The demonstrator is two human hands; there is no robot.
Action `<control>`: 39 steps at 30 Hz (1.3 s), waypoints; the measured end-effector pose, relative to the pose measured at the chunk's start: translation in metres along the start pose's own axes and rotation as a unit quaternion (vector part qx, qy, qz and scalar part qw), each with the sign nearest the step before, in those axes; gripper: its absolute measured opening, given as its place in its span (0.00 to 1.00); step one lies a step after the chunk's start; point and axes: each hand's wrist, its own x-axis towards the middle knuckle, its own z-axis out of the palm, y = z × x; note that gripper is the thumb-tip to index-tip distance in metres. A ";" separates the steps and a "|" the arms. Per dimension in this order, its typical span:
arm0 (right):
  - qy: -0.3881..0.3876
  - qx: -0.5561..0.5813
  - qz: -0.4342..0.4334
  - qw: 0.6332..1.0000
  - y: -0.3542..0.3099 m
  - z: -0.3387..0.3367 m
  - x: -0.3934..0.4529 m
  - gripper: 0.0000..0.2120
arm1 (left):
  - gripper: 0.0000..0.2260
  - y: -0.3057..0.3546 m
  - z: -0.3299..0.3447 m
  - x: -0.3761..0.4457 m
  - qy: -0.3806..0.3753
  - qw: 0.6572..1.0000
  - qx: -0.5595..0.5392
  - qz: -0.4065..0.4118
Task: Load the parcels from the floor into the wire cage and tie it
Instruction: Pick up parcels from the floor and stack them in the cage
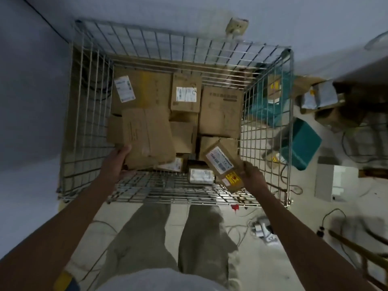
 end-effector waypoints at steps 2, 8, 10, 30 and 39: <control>-0.031 -0.112 -0.036 0.993 0.005 0.027 0.047 0.20 | 0.24 -0.015 0.011 0.028 0.004 0.999 -0.034 -0.004; -0.123 -0.302 -0.189 0.926 0.004 0.088 0.145 0.20 | 0.27 -0.051 0.077 0.105 -0.015 0.997 -0.075 -0.033; -0.155 -0.323 -0.196 0.913 0.016 0.111 0.161 0.23 | 0.22 -0.060 0.094 0.123 -0.017 0.997 -0.061 -0.047; -0.143 0.442 0.001 0.886 -0.044 0.017 0.158 0.24 | 0.37 -0.036 0.217 0.115 -0.231 0.958 0.169 0.007; -0.012 0.192 -0.062 0.979 0.031 0.038 0.236 0.30 | 0.46 -0.142 0.324 0.162 -0.258 0.849 0.443 0.126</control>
